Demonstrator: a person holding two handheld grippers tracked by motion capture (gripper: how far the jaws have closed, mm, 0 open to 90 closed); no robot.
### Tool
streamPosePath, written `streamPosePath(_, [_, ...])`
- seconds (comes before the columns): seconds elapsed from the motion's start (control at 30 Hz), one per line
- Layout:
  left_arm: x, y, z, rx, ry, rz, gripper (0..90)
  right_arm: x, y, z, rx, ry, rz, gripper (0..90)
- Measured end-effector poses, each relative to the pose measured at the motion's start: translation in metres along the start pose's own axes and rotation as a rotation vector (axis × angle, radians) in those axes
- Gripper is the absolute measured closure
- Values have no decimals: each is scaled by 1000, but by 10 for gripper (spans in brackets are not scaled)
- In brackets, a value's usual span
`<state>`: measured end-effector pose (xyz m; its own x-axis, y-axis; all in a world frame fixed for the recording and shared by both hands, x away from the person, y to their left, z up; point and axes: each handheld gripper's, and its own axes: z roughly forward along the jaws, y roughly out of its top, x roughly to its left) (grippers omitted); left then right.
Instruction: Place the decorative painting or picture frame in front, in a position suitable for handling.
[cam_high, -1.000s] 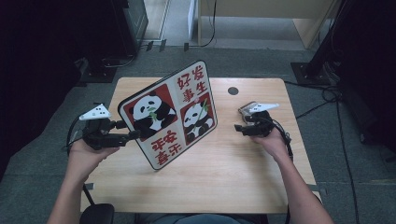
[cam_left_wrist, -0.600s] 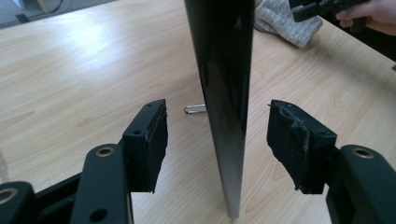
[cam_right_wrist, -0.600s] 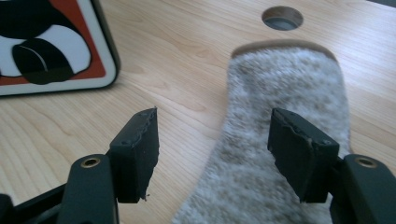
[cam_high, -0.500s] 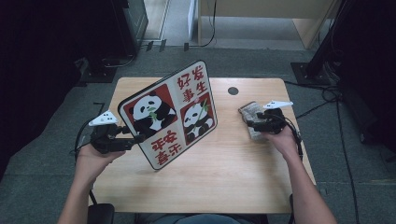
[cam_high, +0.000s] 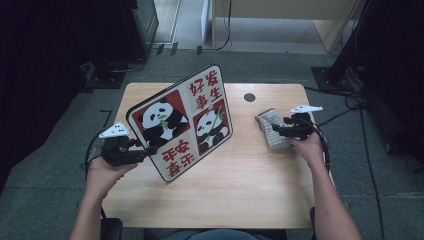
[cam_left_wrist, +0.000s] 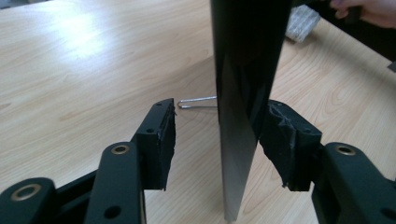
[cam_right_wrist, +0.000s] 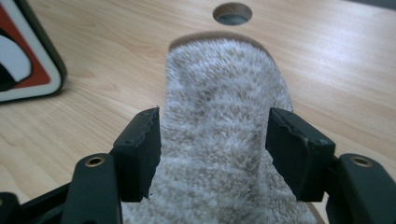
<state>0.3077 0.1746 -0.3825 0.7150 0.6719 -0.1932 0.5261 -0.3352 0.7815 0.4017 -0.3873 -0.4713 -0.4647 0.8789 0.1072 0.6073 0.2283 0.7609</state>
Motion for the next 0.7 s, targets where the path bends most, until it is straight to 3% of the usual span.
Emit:
streamPosePath(0.17, [0,0,2,4,-6,-7,524,-8,-5,18,40,3,52,405])
streamPosePath(0.4, [1,-3,4,-4,-14,-24,545,-9,-9,30,68,9,59,455])
streamPosePath(0.5, [1,-3,6,-3,-16,-33,549,-6,-11,31,79,8,35,473])
streamPosePath(0.7, [2,-2,10,4,-17,-37,539,-3,-14,35,87,20,53,516])
